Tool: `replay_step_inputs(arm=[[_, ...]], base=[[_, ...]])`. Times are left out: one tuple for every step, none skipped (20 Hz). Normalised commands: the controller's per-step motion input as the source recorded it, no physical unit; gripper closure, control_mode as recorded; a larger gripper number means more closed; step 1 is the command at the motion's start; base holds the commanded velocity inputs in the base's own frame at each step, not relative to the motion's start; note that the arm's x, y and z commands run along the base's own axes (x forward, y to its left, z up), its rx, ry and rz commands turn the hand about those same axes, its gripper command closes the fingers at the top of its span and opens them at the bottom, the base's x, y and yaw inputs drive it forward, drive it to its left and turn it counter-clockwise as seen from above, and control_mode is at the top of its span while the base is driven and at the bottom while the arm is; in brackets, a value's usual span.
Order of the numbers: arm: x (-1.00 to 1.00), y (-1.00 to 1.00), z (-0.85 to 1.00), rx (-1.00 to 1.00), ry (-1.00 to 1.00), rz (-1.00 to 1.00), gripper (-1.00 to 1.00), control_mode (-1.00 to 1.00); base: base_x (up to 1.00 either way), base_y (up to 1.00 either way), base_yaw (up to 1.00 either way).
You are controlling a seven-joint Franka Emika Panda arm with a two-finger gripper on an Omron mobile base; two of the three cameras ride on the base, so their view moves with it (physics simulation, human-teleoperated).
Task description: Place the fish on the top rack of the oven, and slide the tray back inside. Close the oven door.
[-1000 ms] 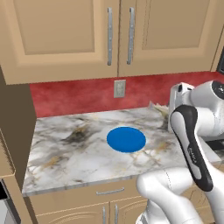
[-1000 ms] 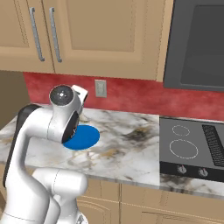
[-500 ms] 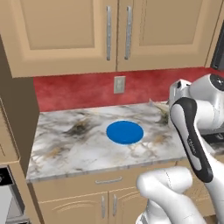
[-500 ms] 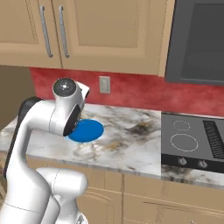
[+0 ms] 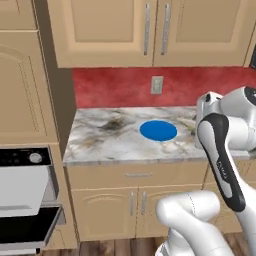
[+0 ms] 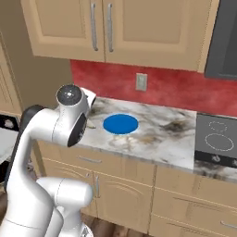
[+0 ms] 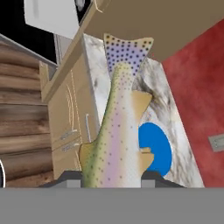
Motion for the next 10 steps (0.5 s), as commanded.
replay_step_inputs(arm=[[0.0,0.0,0.0,0.0,0.0,0.0,1.0,1.0],[0.0,0.0,0.0,0.0,0.0,0.0,1.0,1.0],[0.0,0.0,0.0,0.0,0.0,0.0,1.0,1.0],[0.0,0.0,0.0,0.0,0.0,0.0,1.0,1.0],[0.0,0.0,0.0,0.0,0.0,0.0,1.0,1.0],[0.0,0.0,0.0,0.0,0.0,0.0,1.0,1.0],[0.0,0.0,0.0,0.0,0.0,0.0,1.0,1.0],[0.0,0.0,0.0,0.0,0.0,0.0,1.0,1.0],[0.0,0.0,0.0,0.0,0.0,0.0,1.0,1.0],[0.0,0.0,0.0,0.0,0.0,0.0,1.0,1.0]], base=[[0.0,0.45,0.49],[0.08,0.45,0.56],[0.15,0.39,0.62],[0.19,0.39,0.64],[0.22,0.36,0.68],[0.28,0.27,0.7],[0.3,0.27,0.71],[0.27,0.21,0.72],[0.26,0.16,0.73],[0.26,0.21,0.73]])
